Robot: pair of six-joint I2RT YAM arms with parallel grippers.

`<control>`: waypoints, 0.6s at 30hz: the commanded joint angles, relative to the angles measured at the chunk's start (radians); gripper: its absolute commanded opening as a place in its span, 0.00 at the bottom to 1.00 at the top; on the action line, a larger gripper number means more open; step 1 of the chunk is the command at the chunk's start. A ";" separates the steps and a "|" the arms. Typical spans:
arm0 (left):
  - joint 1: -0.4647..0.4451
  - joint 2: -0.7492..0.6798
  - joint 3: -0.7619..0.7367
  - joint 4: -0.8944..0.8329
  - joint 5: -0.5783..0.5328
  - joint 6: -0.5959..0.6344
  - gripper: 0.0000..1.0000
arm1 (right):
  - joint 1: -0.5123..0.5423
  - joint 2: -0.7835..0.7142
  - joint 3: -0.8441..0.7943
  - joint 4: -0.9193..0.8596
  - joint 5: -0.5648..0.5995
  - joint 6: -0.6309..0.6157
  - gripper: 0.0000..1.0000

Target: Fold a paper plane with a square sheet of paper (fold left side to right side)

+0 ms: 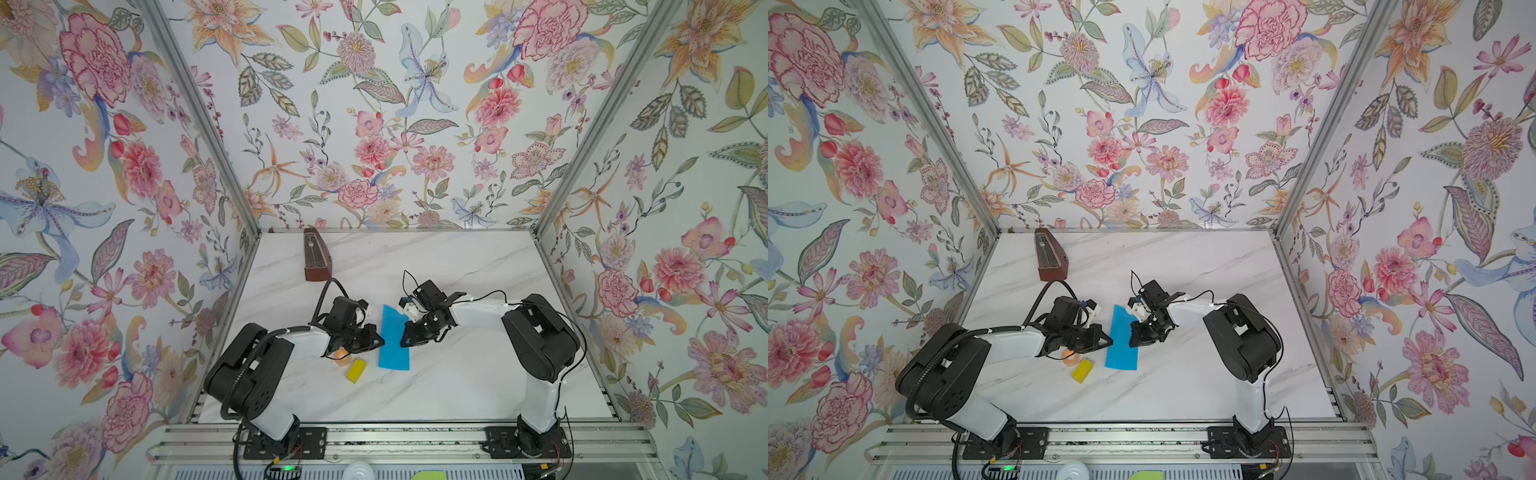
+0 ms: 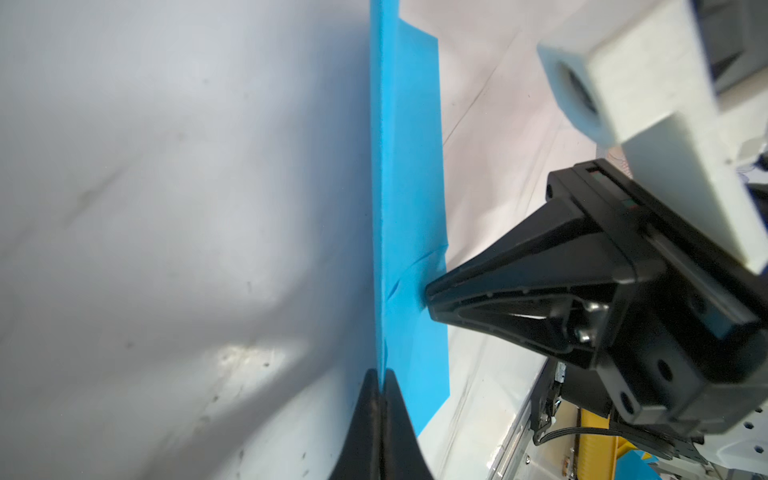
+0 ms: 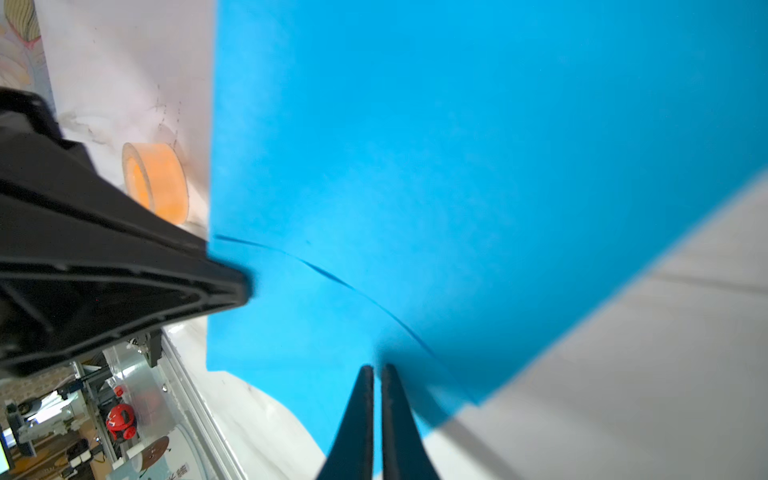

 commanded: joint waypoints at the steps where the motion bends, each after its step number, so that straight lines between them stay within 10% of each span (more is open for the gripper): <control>1: -0.016 -0.096 0.090 -0.180 -0.136 0.080 0.03 | -0.044 -0.113 -0.036 -0.016 0.053 0.064 0.10; 11: -0.295 -0.008 0.567 -0.854 -0.946 0.135 0.02 | -0.299 -0.386 -0.191 -0.033 0.093 0.130 0.15; 18: -0.505 0.292 0.888 -1.078 -1.118 0.052 0.07 | -0.455 -0.483 -0.245 -0.070 0.065 0.093 0.16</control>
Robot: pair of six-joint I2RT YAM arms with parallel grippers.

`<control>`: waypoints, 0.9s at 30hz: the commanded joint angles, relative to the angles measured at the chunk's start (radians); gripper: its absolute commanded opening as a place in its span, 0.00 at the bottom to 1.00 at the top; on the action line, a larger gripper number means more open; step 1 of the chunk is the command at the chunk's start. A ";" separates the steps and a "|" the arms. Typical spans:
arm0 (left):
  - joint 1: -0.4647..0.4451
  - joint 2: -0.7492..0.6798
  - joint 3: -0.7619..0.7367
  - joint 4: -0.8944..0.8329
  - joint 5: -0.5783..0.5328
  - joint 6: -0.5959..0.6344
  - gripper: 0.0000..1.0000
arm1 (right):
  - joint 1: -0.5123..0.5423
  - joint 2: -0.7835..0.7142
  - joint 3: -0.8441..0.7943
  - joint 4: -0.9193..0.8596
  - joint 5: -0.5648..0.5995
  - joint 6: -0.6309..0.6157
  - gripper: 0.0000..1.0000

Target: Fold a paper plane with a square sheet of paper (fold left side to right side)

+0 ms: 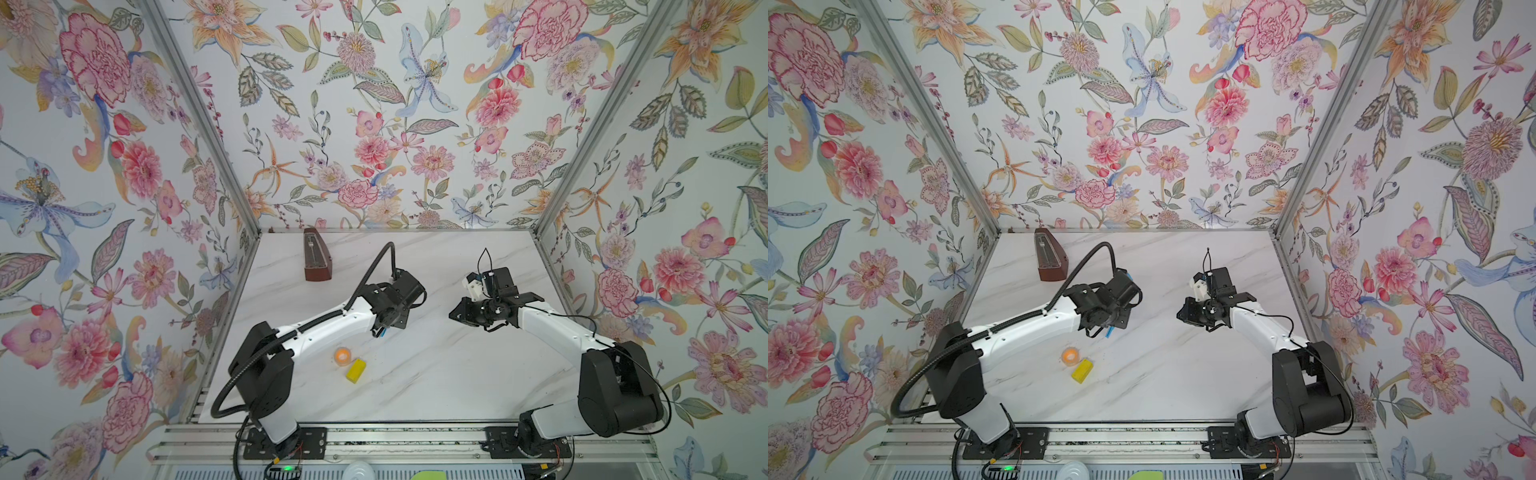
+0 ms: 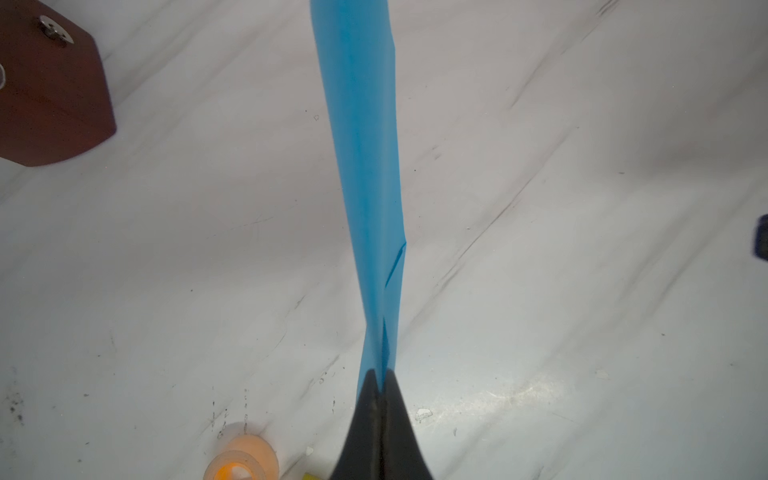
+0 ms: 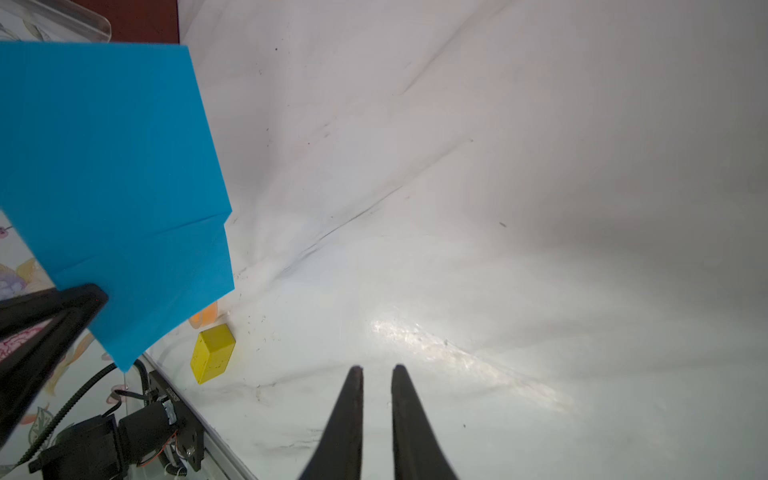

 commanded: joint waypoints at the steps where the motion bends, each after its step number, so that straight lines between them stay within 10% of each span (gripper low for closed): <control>1: -0.093 0.135 0.140 -0.199 -0.134 -0.040 0.10 | -0.059 -0.038 -0.028 -0.042 -0.006 -0.018 0.16; 9: -0.152 0.165 0.122 0.201 0.247 -0.019 0.34 | -0.112 -0.095 -0.059 -0.045 0.004 0.043 0.21; 27: 0.097 -0.189 -0.316 0.588 0.278 0.053 0.46 | -0.002 0.179 -0.036 0.208 -0.076 0.207 0.38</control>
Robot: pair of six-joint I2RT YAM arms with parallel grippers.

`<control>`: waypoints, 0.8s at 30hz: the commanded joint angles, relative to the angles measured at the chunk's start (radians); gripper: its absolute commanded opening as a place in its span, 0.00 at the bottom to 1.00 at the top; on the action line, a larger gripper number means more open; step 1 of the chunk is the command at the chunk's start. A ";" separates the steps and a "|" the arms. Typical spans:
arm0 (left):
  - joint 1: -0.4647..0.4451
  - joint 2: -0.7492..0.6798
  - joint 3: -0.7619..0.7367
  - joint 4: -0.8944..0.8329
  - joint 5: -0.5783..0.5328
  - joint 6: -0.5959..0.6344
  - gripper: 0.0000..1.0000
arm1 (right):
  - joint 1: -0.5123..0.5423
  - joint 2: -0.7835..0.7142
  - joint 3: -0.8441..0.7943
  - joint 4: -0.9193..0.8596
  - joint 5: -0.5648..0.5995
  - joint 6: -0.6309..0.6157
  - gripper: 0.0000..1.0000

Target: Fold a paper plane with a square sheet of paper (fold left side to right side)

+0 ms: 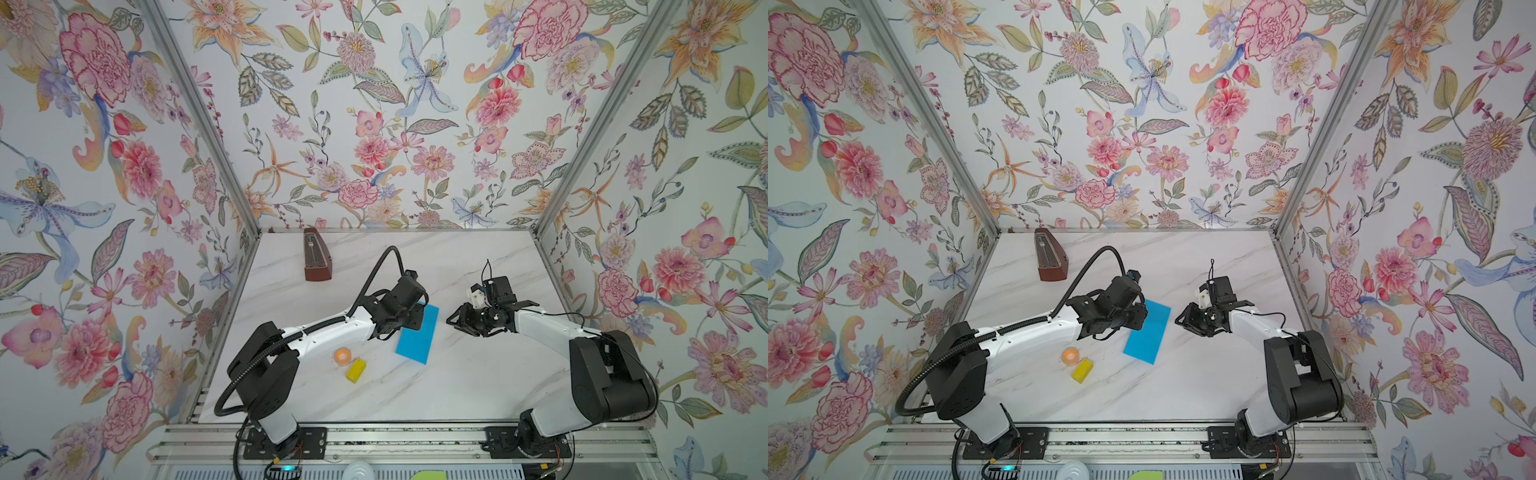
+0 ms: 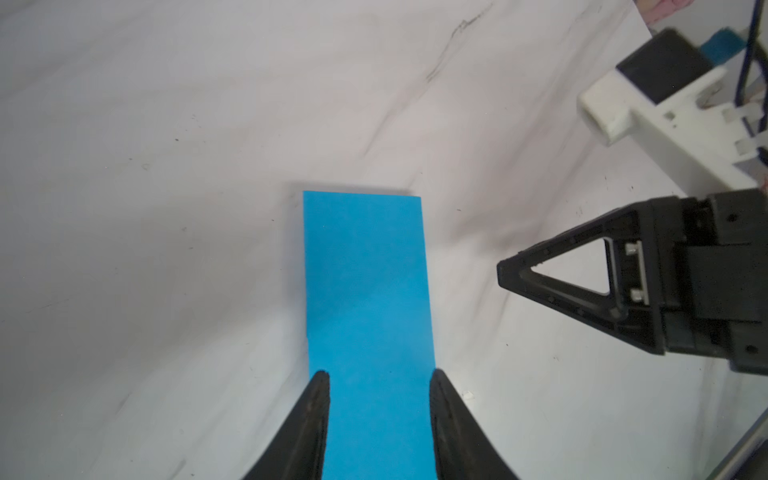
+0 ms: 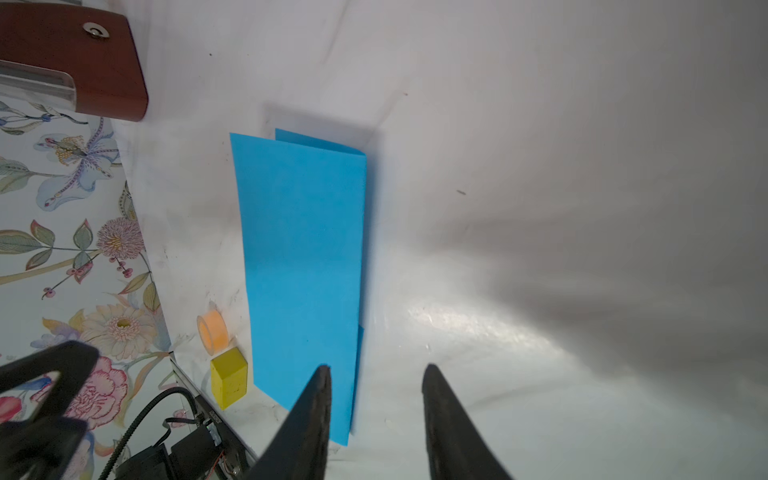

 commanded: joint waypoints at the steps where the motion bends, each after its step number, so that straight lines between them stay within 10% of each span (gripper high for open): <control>1: 0.042 -0.104 -0.081 0.100 -0.025 0.042 0.48 | 0.007 0.074 0.053 0.078 -0.025 0.020 0.38; 24: 0.146 -0.209 -0.285 0.255 0.161 -0.036 0.52 | 0.164 0.453 0.376 0.014 -0.266 -0.124 0.18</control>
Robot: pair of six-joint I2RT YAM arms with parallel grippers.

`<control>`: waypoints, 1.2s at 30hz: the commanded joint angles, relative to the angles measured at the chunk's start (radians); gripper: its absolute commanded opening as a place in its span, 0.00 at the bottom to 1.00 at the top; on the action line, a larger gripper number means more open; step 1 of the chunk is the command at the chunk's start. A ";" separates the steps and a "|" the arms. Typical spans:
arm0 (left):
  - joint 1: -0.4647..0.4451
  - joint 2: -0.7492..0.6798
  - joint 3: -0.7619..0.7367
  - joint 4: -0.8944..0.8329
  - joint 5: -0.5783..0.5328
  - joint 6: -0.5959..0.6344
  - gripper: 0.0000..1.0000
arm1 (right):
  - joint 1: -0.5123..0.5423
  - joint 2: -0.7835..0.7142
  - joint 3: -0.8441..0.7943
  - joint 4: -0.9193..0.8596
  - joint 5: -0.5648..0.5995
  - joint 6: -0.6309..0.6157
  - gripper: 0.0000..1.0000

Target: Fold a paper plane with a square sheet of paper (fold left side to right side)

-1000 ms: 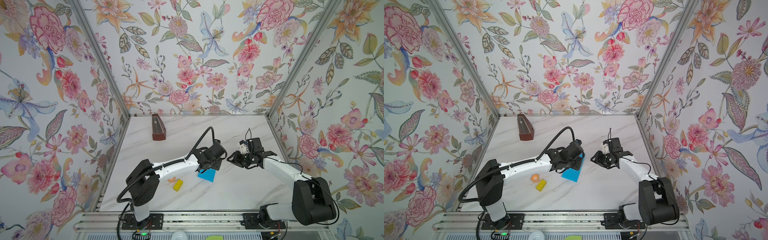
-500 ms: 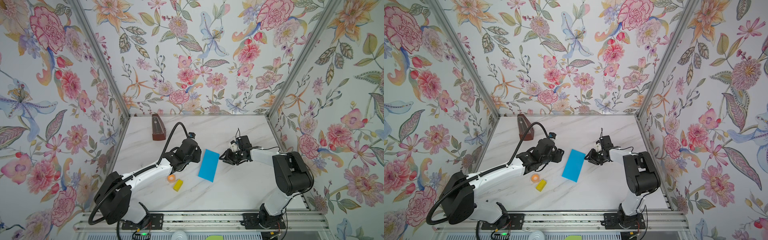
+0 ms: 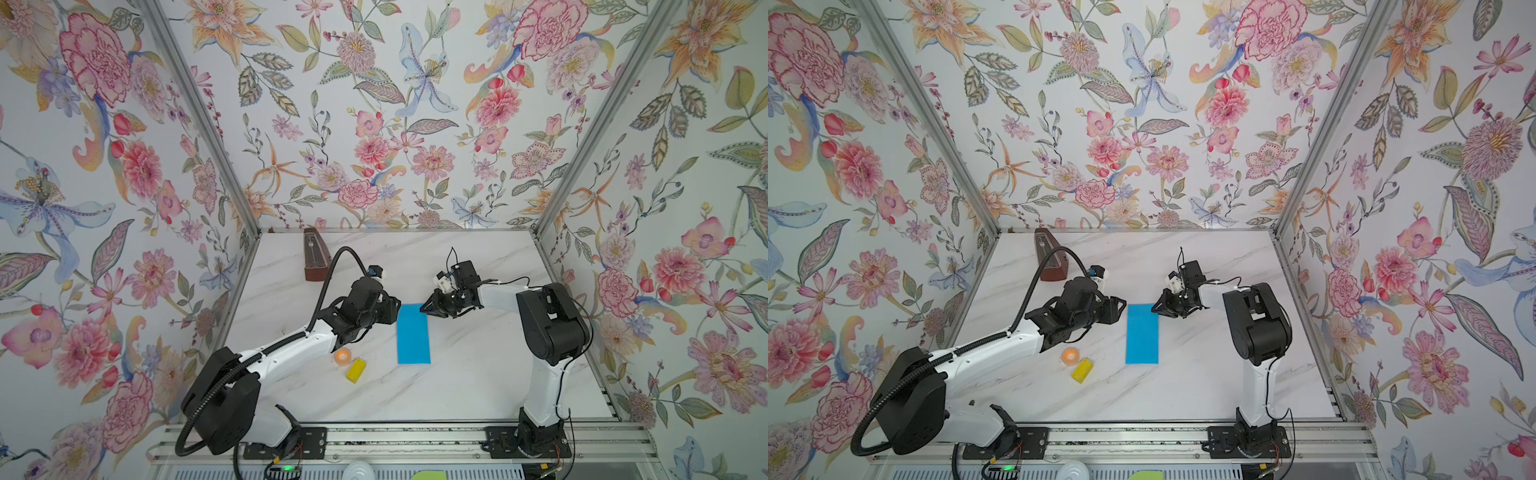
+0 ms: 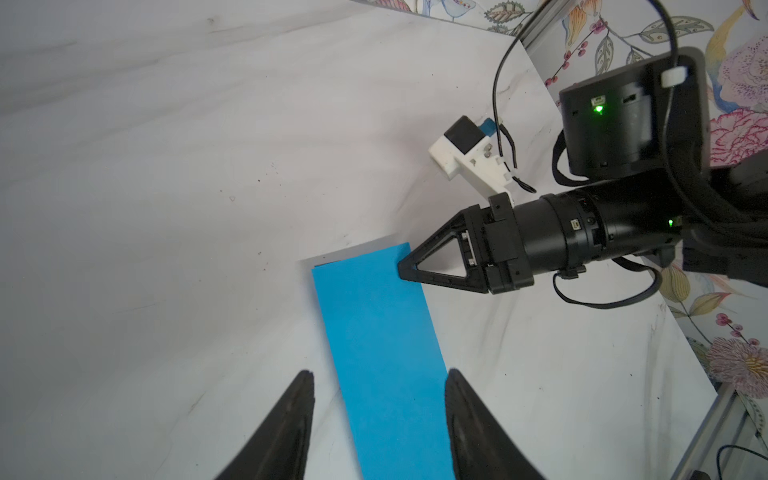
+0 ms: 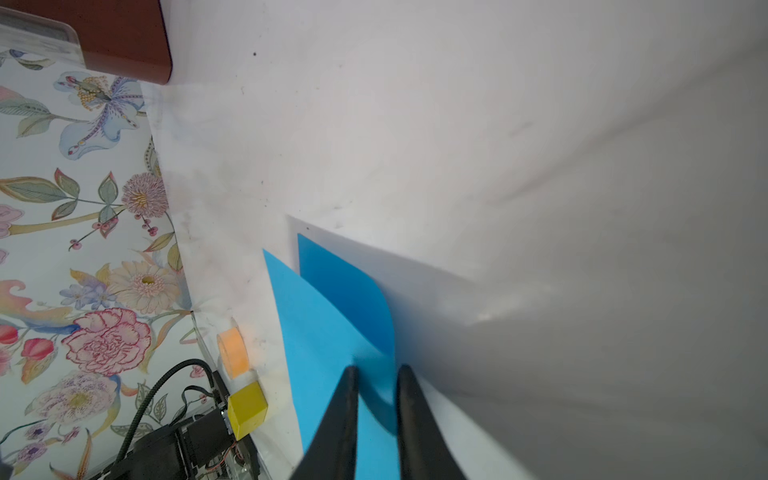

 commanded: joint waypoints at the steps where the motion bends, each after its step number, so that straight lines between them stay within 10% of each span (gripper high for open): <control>1: 0.002 0.023 -0.004 -0.019 0.045 -0.016 0.51 | 0.056 0.032 0.019 -0.066 -0.101 -0.060 0.18; 17: -0.001 0.019 -0.090 -0.052 0.084 -0.070 0.49 | 0.156 -0.392 -0.145 -0.247 0.371 -0.128 0.44; 36: -0.045 0.065 -0.382 0.316 0.259 -0.289 0.57 | 0.617 -0.768 -0.487 0.002 0.799 -0.413 0.65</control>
